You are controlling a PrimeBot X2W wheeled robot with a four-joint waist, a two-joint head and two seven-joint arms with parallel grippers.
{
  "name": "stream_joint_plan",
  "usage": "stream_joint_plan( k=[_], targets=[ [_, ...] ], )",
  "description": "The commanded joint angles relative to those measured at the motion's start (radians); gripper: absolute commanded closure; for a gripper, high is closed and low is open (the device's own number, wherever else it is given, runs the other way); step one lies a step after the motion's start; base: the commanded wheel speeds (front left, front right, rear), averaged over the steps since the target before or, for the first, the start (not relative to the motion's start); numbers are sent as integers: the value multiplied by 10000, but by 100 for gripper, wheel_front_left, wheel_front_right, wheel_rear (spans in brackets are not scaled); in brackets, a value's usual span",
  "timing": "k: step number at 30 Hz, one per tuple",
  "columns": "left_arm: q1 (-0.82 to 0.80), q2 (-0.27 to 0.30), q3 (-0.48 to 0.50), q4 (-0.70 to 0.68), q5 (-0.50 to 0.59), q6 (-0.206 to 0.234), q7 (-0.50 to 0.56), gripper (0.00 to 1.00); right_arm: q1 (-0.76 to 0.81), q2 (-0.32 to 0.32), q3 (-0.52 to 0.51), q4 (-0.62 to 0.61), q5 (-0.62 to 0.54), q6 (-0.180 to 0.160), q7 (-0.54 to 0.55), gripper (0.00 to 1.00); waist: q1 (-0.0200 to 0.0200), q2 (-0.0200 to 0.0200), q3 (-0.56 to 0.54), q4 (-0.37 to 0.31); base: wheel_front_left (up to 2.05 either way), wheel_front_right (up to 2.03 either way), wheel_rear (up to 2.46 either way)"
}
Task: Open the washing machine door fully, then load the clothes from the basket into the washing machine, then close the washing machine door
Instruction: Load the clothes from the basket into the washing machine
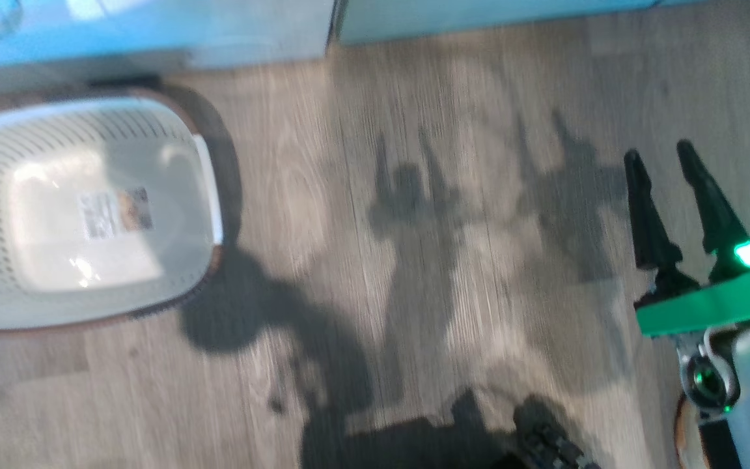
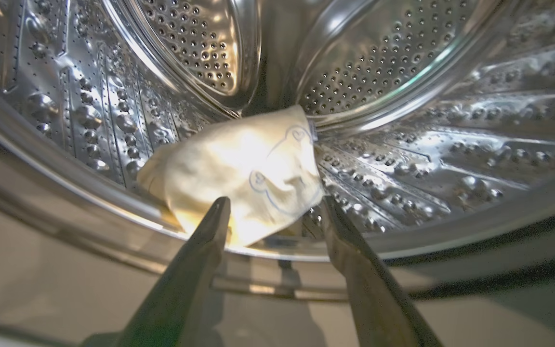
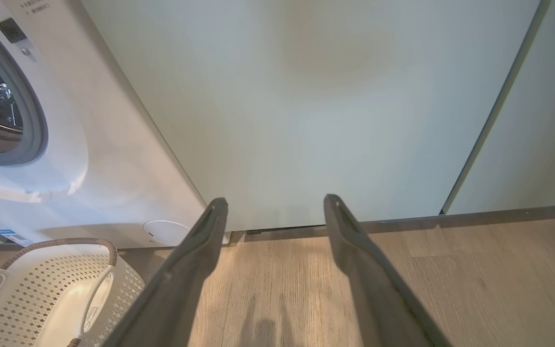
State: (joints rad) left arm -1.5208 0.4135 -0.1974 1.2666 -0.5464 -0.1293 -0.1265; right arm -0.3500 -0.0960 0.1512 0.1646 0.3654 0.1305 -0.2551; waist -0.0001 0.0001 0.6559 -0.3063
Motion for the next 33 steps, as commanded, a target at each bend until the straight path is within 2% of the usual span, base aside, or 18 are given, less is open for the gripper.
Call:
stream_joint_plan(
  k=[1, 14, 20, 24, 33],
  targets=[
    [530, 305, -94, -590, -336, -8, -57, 0, 448, -244, 48, -193, -64, 2, -67, 0, 1, -1, -1004, 231, 0, 0, 0],
    [5002, 569, -1198, -2970, -2246, -12, -811, 0, 1627, -585, -286, -66, -129, 2, -67, 0, 1, -1, -3373, 958, 0, 0, 0],
    [6783, 724, -1553, -3954, -2532, -12, -1262, 0, 2085, -726, -464, -44, -139, 2, -67, 0, 1, -1, -4277, 1410, 0, 0, 0],
    [7863, 850, -1203, -4746, -2403, -13, -1343, 0, 2336, -737, -614, -28, -153, 2, -67, 0, 1, -1, -4753, 1643, 0, 0, 0],
    [10845, 636, 793, -7274, -1231, -9, -1351, 0, 2969, -634, -948, 7, -258, 2, -67, 0, 1, -1, -5673, 1943, 0, 0, 0]
  ],
)
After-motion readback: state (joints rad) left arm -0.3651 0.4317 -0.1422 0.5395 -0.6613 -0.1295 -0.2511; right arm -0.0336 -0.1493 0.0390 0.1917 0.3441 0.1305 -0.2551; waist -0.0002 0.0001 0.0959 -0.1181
